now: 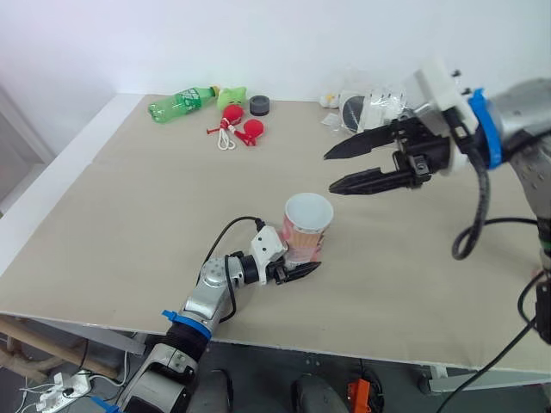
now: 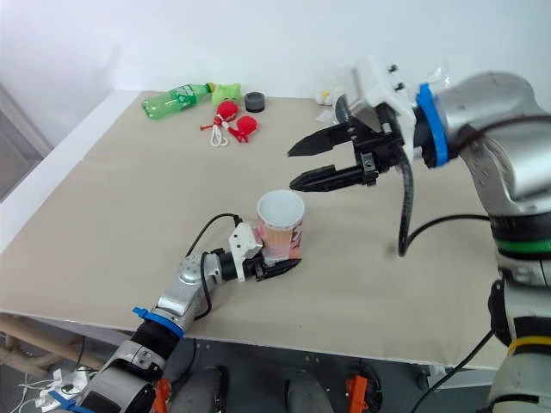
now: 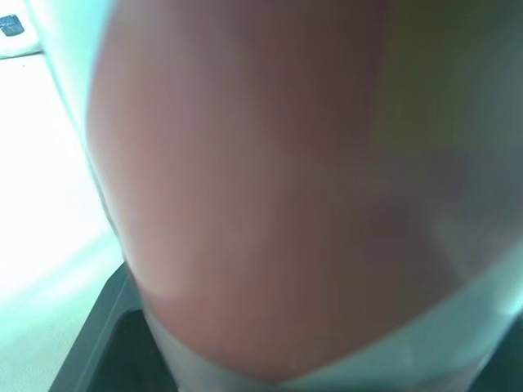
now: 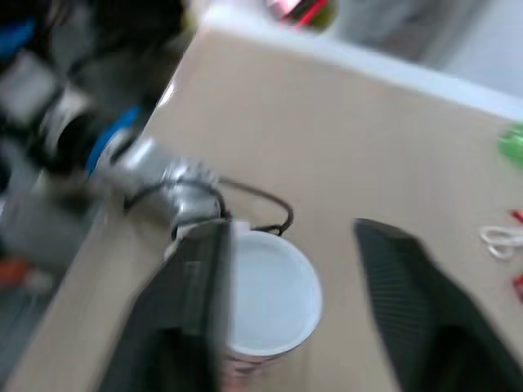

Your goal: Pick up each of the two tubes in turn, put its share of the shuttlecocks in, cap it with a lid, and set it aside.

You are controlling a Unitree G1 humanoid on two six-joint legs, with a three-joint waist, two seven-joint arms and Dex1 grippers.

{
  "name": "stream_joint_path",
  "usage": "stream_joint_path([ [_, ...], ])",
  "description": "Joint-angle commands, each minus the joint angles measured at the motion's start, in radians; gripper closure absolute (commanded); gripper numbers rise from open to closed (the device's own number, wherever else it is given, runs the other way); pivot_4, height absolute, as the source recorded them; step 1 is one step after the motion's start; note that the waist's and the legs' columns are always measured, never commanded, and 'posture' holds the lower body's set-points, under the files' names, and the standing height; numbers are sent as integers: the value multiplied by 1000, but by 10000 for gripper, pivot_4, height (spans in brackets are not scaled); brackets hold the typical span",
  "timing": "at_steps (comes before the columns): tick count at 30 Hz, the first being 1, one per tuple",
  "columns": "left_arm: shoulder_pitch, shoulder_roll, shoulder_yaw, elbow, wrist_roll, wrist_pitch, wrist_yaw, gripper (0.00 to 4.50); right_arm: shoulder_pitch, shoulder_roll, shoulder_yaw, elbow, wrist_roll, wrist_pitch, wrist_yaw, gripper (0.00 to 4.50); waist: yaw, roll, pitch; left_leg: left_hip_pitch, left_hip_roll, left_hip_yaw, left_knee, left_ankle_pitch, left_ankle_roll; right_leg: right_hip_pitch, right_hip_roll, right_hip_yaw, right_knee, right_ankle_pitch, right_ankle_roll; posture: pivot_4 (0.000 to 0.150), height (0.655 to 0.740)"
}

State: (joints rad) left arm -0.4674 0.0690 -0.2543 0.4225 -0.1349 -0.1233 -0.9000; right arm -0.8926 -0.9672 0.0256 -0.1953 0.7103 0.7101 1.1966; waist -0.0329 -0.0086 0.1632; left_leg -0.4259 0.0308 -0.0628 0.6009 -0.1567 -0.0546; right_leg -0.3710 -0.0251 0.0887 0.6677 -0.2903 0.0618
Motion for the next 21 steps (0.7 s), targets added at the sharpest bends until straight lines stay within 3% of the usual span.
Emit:
stream_joint_path([
  [1,29,29,-6,32,2,46,-24,16293,175,32,-220,-158,82,89,-204,1091,-1,0,0,0,0,0,0,0,0,0,0,0,0,0,0,1500,7400],
  [8,25,40,-1,27,-9,54,-33,16293,487,172,-354,-347,113,75,-410,341,-11,-1,0,1,0,1,1,1,1,0,0,2,1,-2,7,1500,7400],
  [12,39,57,18,-14,-50,88,-62,1170,734,300,-298,-449,41,-8,-492,0,-11,-5,-1,1,0,1,1,2,2,2,1,1,1,-3,8,1500,7400],
  [13,42,62,22,-24,-56,96,-67,347,763,319,-289,-461,34,-20,-507,0,-12,-4,0,1,0,1,1,2,2,1,1,2,1,-3,8,1500,7400],
  [21,84,152,45,-113,-90,134,-127,347,870,373,-113,-395,-174,-222,-493,0,-19,-3,0,3,1,4,1,2,1,0,2,7,1,-1,9,1500,7400],
])
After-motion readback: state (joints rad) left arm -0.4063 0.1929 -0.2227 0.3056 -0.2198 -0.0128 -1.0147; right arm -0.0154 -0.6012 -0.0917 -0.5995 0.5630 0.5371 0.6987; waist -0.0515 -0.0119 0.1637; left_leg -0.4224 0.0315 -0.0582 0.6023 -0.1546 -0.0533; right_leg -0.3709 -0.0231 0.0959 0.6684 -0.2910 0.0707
